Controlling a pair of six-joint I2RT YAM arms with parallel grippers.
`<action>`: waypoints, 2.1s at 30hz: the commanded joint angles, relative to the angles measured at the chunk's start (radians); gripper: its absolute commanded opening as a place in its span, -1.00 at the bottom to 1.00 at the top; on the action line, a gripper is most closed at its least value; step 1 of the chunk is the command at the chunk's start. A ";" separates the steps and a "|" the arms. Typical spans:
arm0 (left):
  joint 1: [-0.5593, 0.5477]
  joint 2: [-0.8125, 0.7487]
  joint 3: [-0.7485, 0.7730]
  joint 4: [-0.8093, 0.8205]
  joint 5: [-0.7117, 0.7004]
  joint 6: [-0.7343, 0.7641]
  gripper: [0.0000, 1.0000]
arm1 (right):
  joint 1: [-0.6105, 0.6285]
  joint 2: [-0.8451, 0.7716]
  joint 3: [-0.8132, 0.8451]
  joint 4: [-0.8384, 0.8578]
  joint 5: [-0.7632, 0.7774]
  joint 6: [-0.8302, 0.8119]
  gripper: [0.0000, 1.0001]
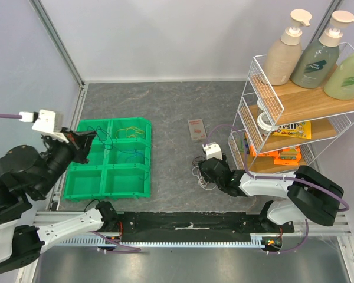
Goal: Untangle the cables
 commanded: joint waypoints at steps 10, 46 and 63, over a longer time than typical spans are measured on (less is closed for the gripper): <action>-0.002 -0.039 0.142 0.016 0.026 0.005 -0.97 | -0.001 0.010 0.022 0.017 -0.015 0.005 0.49; 0.007 0.067 -0.855 -0.035 0.047 -0.966 -0.96 | -0.003 0.015 0.020 0.044 -0.069 0.005 0.50; 0.014 -0.254 -0.818 0.204 0.157 -0.775 0.81 | -0.001 -0.006 -0.019 0.164 -0.407 -0.125 0.45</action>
